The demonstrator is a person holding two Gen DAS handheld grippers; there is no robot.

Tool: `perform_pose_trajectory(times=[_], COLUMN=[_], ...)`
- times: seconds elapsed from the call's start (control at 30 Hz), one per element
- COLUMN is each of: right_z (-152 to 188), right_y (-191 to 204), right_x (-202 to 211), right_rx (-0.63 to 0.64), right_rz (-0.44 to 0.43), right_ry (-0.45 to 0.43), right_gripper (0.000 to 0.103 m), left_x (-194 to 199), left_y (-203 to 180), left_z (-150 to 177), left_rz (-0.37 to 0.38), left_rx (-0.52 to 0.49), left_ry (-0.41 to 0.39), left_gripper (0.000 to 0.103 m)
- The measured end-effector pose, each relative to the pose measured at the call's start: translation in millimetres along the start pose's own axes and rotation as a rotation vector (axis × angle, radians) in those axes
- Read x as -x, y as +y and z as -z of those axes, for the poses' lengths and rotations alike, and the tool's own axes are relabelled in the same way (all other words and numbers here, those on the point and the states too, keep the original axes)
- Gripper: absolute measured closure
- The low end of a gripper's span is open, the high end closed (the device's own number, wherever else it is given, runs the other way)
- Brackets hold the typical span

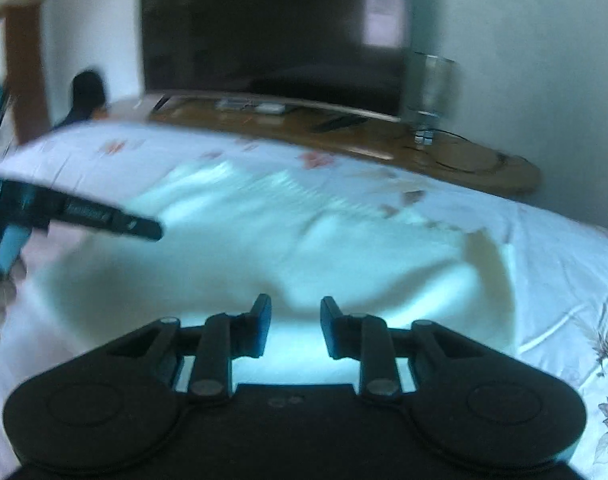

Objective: Fold small clothes

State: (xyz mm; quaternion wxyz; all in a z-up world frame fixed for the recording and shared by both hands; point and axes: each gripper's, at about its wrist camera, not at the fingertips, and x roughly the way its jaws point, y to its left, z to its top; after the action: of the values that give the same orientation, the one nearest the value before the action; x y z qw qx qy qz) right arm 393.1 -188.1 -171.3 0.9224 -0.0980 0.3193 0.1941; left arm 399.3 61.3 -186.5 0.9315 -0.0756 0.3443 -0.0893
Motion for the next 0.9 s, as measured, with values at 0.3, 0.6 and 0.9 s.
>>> perform_pose_trajectory(times=[0.3, 0.6, 0.9], right_z=[21, 4, 8], right_y=[3, 7, 14], right_x=[16, 20, 29], right_rx=[0.003, -0.14, -0.166], right_rz=[0.005, -0.077, -0.094], right_ry=[0.069, 0.018, 0.02], right_gripper=[0.074, 0.072, 0.072], left_x=[35, 56, 62], left_y=[23, 41, 34], left_z=[14, 34, 57], left_rz=[-0.021, -0.104, -0.13], left_rx=[0.084, 0.34, 0.465], left_ry=[0.017, 0.108, 0.126], left_gripper=[0.099, 0.099, 0.099])
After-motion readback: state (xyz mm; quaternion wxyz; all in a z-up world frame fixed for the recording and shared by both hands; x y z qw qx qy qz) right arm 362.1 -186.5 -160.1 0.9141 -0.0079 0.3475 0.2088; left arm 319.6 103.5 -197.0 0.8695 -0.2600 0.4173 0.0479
